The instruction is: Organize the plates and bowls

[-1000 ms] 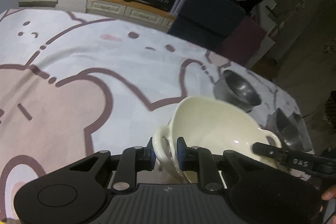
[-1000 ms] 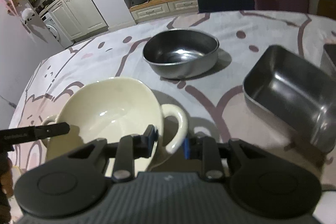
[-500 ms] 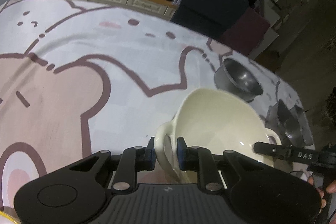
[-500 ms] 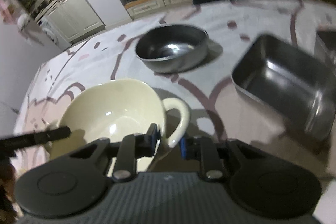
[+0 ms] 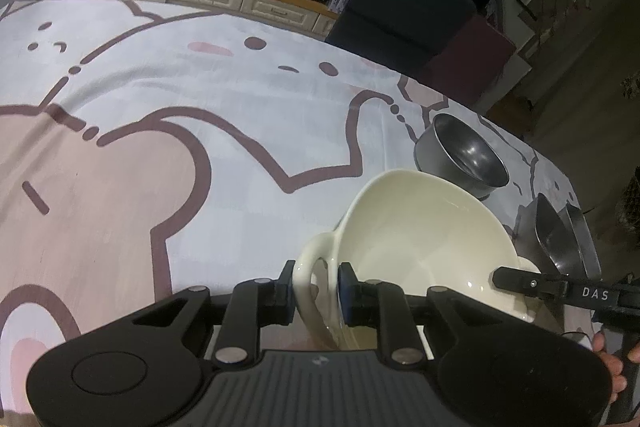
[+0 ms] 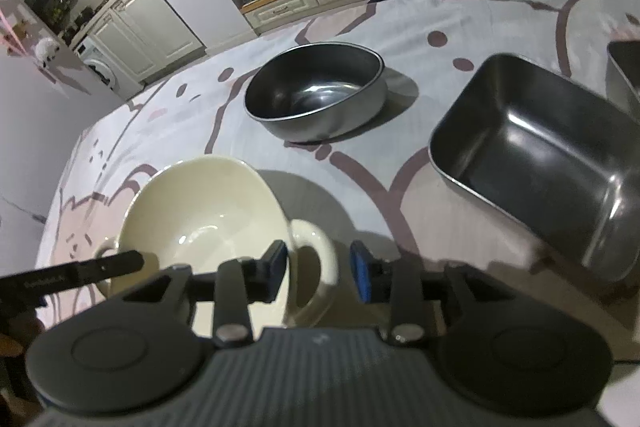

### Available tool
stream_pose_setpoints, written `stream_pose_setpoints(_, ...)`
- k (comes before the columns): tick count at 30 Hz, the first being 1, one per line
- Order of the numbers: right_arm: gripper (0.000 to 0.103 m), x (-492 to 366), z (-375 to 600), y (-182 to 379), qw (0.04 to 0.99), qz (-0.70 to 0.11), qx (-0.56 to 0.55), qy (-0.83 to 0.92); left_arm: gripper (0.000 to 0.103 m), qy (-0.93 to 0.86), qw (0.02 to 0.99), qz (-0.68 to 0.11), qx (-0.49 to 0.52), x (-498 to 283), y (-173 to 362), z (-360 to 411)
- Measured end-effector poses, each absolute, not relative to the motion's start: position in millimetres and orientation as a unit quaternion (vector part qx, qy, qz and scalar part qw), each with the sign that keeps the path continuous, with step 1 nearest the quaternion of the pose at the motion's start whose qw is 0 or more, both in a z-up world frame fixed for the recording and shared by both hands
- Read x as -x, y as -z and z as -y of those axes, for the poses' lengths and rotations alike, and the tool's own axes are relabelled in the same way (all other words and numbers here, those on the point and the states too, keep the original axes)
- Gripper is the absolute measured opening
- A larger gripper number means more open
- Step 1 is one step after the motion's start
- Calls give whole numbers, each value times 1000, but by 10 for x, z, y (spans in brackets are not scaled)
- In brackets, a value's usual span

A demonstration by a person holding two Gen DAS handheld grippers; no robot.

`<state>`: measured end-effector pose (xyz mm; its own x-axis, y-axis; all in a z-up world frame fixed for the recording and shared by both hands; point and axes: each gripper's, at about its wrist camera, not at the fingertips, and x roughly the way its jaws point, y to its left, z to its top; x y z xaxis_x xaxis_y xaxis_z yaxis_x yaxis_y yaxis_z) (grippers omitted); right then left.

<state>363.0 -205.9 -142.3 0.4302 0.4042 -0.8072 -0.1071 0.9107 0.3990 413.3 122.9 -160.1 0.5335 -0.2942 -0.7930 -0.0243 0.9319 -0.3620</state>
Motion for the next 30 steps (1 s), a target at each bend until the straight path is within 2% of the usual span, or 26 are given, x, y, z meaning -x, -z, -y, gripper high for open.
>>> stream_pose_setpoints(1,32,-3632,2060,1426,832,-511,-150,-157,23,81,861,-475,161,-4126,1595,-1223)
stream_pose_setpoints(2,31,-3624,2051,1419,832,-509,-150,-162,23,84,863,-474,155,-4121,1592,-1218)
stream_pose_setpoints(7,32,-3570,1928,1371,848,-494,-89,-169,23,91,864,-473,147,-4101,1584,-1228)
stream_pose_setpoints(15,32,-3524,1902,1308,854,-485,-54,-183,23,96,865,-471,145,-4059,1515,-1208)
stream_pose_setpoints(30,32,-3098,2185,667,890,-412,-52,-187,21,131,894,-402,149,-3637,776,-879)
